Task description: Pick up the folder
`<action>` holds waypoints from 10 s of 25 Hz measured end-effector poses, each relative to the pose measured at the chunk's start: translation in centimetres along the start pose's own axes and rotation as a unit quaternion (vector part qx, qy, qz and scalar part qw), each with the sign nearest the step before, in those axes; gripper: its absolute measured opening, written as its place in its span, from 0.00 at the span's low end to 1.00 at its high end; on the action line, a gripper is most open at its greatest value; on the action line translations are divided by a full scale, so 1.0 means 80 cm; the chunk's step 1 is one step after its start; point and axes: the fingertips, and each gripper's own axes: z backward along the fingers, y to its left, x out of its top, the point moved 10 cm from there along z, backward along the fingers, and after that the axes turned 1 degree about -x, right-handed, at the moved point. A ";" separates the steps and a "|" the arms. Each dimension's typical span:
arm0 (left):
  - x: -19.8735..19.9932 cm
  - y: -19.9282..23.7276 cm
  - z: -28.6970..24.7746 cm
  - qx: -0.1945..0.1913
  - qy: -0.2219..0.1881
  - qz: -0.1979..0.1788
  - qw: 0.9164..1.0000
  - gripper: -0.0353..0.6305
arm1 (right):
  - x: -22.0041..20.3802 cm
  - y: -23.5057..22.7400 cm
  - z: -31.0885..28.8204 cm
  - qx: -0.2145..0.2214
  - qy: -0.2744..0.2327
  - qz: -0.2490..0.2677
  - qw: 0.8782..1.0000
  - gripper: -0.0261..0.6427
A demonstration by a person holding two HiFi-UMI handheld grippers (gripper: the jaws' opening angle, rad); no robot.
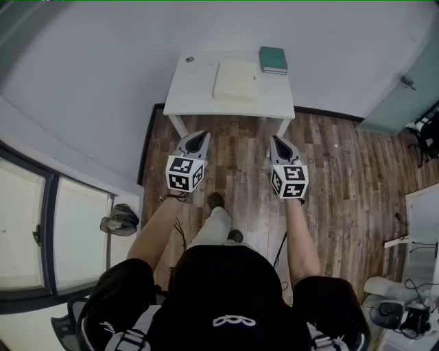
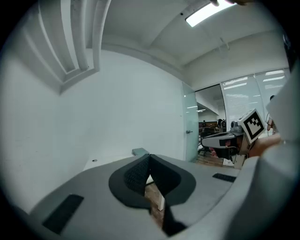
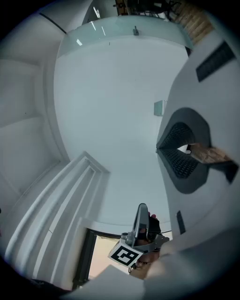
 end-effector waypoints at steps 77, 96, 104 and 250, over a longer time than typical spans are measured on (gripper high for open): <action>0.015 0.344 -0.419 -0.082 0.034 0.032 0.996 0.09 | 0.037 -0.107 -0.473 -0.050 0.047 -0.019 0.997 0.08; -0.032 0.384 -0.521 -0.137 0.113 0.086 0.980 0.45 | 0.003 -0.155 -0.589 0.005 0.115 -0.058 0.992 0.41; -0.051 0.404 -0.565 -0.135 0.137 0.114 0.975 0.46 | -0.025 -0.186 -0.630 0.009 0.155 -0.073 0.985 0.43; 0.096 0.602 -0.738 -0.160 0.082 0.143 0.973 0.46 | 0.129 -0.228 -0.856 -0.003 0.080 -0.080 0.994 0.40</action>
